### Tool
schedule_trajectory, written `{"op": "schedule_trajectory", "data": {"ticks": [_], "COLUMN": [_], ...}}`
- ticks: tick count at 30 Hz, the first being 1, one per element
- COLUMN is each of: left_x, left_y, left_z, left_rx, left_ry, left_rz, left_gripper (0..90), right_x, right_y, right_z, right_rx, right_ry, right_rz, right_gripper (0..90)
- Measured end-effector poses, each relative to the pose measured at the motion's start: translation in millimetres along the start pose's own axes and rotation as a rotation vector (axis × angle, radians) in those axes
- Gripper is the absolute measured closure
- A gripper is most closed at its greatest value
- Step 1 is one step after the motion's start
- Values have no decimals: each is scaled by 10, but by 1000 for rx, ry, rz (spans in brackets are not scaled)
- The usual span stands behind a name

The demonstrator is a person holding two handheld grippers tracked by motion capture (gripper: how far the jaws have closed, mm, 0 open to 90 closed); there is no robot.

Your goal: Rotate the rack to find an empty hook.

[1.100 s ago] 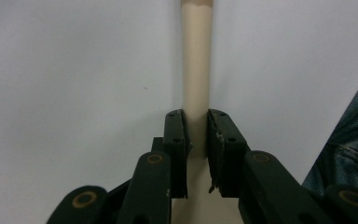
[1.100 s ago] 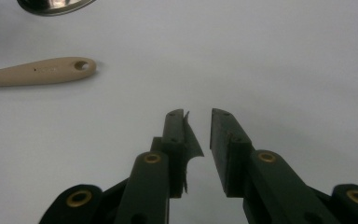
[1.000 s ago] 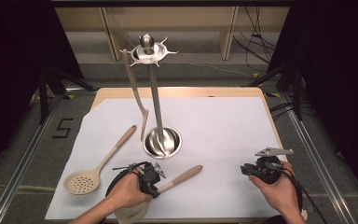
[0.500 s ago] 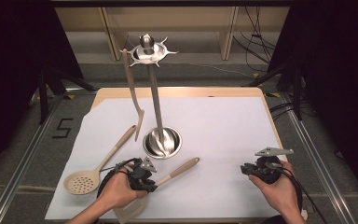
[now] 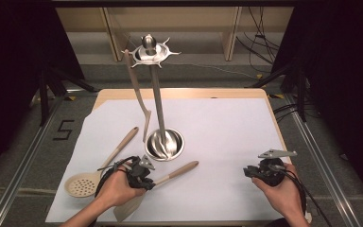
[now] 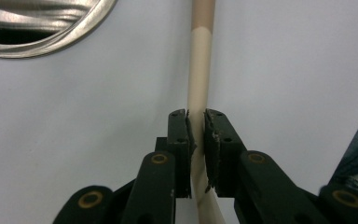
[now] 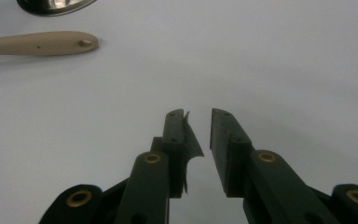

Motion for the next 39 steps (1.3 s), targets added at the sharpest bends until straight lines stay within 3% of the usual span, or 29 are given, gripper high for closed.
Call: {"op": "schedule_trajectory", "data": {"ticks": [1,2,5,7,10,12,14,16,19,20,22,28,29,32,37,39], "left_x": [4,-7,-84,-119,-215,-210,-207,-212,-226,-229,-242,-271,-272,-265,-253,-248], "left_y": [-48,-36,-81,-86,-119,-110,-122,-121,-130,-140,-149,-87,-65,-74,-84,-95], "left_z": [-13,-17,-8,-12,-23,22,21,32,50,55,66,101,95,101,84,67], "left_rx": [-36,-28,-83,-95,-99,-114,-181,-215,-216,-203,-197,-229,-213,-210,-204,-181], "left_ry": [-37,-64,-134,-178,-209,-197,-254,-285,-316,-325,-331,-399,-409,-419,-384,-340], "left_rz": [23,19,57,65,48,47,55,65,51,39,24,55,60,68,52,27], "left_gripper": [799,796,776,765,746,729,677,655,640,637,644,736,765,776,781,783], "right_x": [3,-1,-10,-2,-2,-2,-6,-7,-19,0,5,-16,-3,-20,-21,-35], "right_y": [-4,-2,-5,3,1,0,-7,1,-3,-19,-6,-3,-21,6,7,11], "right_z": [-7,-5,9,3,-7,-5,-6,-3,7,-14,-16,-2,-20,-11,-14,-7], "right_rx": [-11,-9,-1,3,-24,-24,-23,-9,-3,-30,-22,1,-29,0,1,-6], "right_ry": [-7,-7,6,3,1,3,-2,-5,16,-10,-15,-2,-20,2,0,16], "right_rz": [0,1,5,3,15,16,18,7,9,12,8,19,15,18,13,8], "right_gripper": [757,756,753,753,751,750,750,749,747,747,747,746,746,745,747,747]}}
Point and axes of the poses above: each handheld gripper's, and its own axes: x roughly backward along the jaws, z roughly out of its top, y roughly to its right, the point moved 8 cm from there along -x, roughly forward along the jaws, and after that the axes turned 3 degrees about -y, right-handed, at the moved point
